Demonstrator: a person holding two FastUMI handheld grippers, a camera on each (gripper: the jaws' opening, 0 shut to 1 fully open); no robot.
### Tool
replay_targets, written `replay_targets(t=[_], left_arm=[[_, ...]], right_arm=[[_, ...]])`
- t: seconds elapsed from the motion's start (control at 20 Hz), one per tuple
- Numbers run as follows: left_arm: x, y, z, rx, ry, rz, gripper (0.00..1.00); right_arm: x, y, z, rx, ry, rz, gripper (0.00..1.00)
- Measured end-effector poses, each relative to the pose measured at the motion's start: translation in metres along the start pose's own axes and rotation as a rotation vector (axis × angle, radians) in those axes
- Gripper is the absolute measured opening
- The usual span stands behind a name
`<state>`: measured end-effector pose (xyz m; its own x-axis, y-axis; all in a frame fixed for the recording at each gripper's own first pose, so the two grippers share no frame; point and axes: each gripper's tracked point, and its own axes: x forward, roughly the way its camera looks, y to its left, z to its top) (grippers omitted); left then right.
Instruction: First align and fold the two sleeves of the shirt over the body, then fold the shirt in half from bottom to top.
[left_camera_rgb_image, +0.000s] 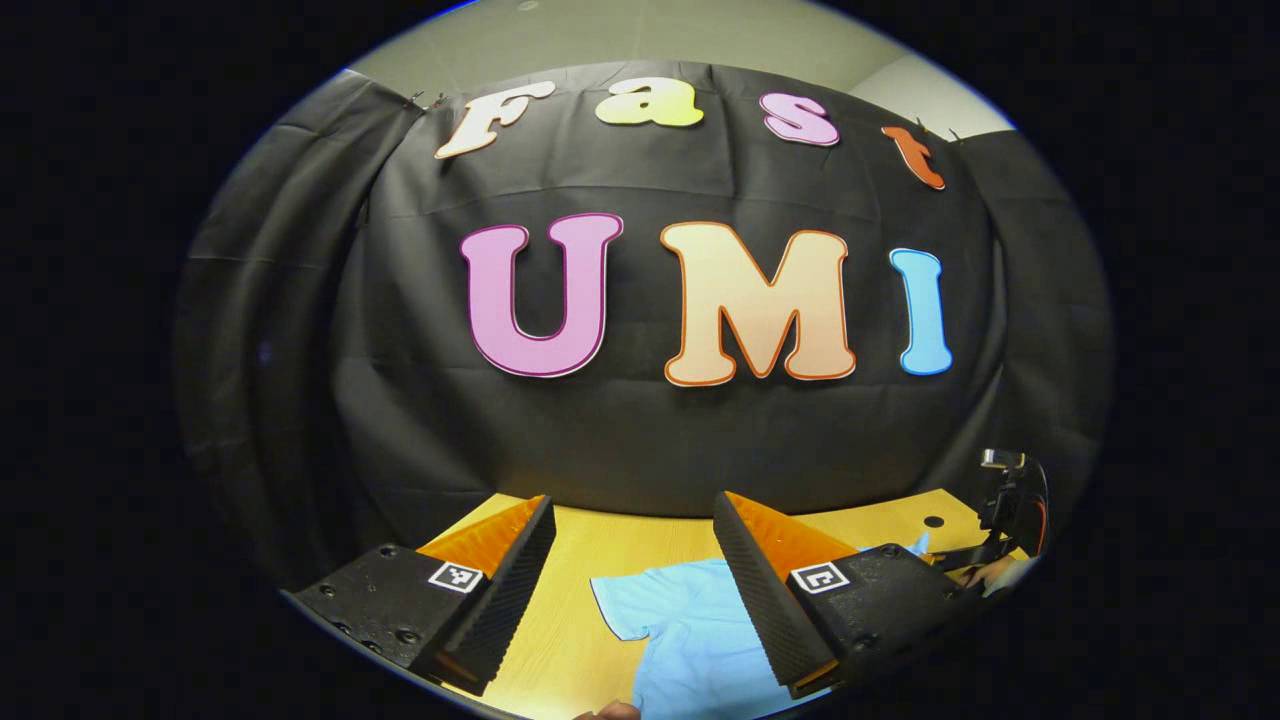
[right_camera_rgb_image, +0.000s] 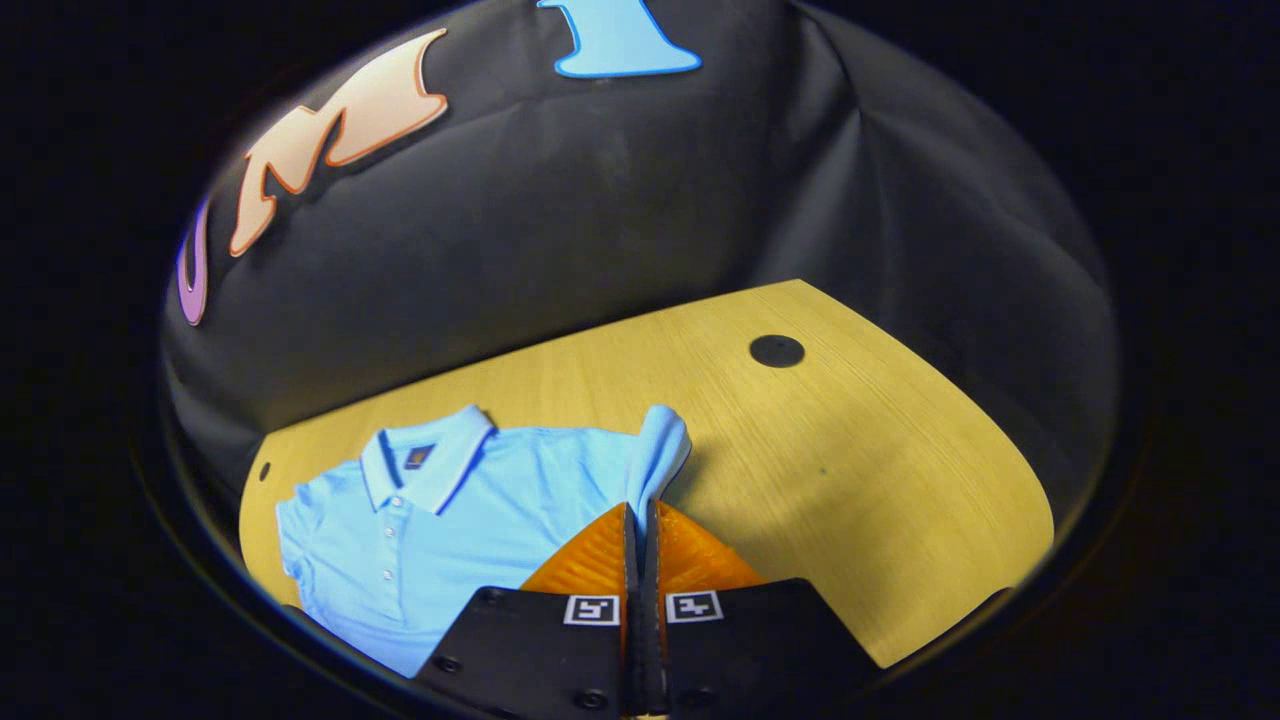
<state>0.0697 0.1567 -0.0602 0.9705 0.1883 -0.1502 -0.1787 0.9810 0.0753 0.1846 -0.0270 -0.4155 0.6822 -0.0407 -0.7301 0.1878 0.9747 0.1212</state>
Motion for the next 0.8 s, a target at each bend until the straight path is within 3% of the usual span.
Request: replay_targets(t=[0.35, 0.65, 0.7, 0.8], left_arm=[[0.001, 0.010, -0.007, -0.011, 0.020, 0.009, 0.95], [0.004, 0.029, -0.024, -0.025, 0.064, 0.040, 0.96], [0.004, 0.030, -0.027, -0.029, 0.073, 0.042, 0.96], [0.009, 0.034, -0.038, -0.039, 0.105, 0.048, 0.96]], right_arm=[[-0.010, 0.080, -0.016, 0.020, 0.023, 0.162, 0.02], [-0.003, 0.124, -0.051, -0.009, 0.100, 0.239, 0.04], [-0.004, 0.124, -0.058, -0.017, 0.112, 0.234, 0.11], [-0.011, 0.124, -0.055, -0.045, 0.106, 0.241, 0.55]])
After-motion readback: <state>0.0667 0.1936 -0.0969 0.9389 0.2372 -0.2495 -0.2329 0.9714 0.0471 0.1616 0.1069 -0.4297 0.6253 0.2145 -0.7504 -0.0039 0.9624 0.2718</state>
